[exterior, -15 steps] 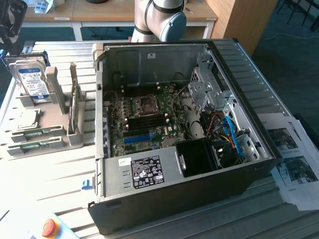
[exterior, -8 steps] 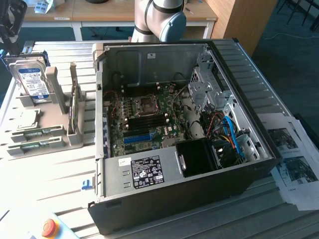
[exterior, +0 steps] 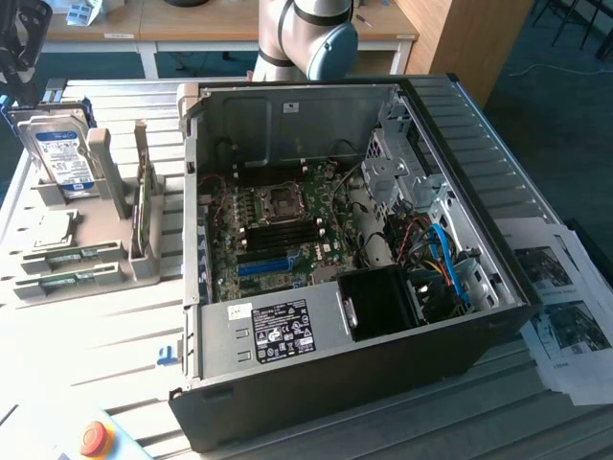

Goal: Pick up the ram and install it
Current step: 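Pick up the ram and move it above insertion slot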

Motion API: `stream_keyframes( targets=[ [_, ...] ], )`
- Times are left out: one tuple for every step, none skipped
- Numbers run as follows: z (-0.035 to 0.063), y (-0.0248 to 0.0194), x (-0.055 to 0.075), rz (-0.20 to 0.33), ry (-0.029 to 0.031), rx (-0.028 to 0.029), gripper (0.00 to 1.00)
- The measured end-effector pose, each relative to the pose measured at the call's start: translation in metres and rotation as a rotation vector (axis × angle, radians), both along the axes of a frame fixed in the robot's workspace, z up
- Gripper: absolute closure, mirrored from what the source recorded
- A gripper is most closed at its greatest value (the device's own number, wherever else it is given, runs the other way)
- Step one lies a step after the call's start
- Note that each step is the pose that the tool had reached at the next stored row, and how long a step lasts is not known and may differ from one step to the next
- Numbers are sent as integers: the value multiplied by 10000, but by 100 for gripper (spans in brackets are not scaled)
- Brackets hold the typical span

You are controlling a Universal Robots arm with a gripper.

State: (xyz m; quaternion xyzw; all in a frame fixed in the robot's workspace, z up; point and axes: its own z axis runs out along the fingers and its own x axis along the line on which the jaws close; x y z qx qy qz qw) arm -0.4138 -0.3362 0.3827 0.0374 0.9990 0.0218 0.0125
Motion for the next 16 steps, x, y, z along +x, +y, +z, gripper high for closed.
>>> stream_keyframes(
  targets=[
    [0, 0, 0, 1, -1, 0, 90],
    [0, 0, 0, 6, -1, 0, 90],
    [0, 0, 0, 14, -1, 0, 90],
    [0, 0, 0, 22, -1, 0, 90],
    [0, 0, 0, 30, 0, 0, 90],
    [0, 0, 0, 43, 0, 0, 90],
    [0, 0, 0, 60, 0, 0, 90],
    [0, 0, -1, 89, 0, 0, 90],
    [0, 0, 0, 124, 0, 0, 90],
    [0, 0, 0, 166, 0, 0, 90],
    [0, -1, 0, 219, 0, 0, 90],
    [0, -1, 0, 276, 0, 0, 90],
    [0, -2, 0, 334, 0, 0, 90],
    [-1, -3, 0, 391, -1, 0, 90],
    [-1, -3, 0, 451, -1, 0, 90],
    [0, -4, 0, 510, -1, 1, 90]
  ],
)
